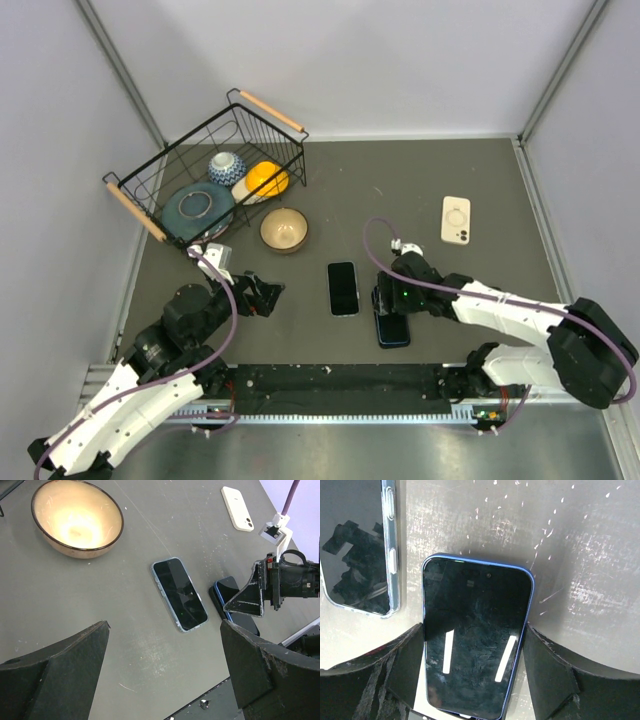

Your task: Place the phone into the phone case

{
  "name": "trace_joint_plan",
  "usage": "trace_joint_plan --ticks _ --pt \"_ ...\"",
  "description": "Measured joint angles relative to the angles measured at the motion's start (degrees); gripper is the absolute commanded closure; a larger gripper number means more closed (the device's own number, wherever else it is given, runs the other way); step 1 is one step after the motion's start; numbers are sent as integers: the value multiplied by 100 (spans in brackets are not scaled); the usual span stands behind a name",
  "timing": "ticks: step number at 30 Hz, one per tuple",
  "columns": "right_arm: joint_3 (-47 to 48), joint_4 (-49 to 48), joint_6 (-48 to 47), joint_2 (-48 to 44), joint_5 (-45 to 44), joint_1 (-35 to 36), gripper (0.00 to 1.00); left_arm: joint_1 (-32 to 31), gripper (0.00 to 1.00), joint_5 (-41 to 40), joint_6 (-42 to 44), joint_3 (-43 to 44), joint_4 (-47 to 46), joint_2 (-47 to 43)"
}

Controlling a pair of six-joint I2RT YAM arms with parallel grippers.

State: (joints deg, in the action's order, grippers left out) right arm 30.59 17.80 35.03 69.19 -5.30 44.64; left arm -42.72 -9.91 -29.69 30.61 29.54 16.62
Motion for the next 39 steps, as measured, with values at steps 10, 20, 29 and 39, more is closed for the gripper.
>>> trace_joint_plan --ticks 10,20,29,39 --pt "-210 -603 -2 -20 315 -57 22 0 3 203 -11 2 -7 76" --pt "-125 -256 13 -173 466 -50 11 0 18 920 9 28 -267 883" --pt "896 752 -212 -356 175 -428 28 -131 50 1818 -92 -490 -1508 1200" --pt "970 304 -323 -234 1644 -525 84 -293 36 2033 -205 -623 -2247 2374"
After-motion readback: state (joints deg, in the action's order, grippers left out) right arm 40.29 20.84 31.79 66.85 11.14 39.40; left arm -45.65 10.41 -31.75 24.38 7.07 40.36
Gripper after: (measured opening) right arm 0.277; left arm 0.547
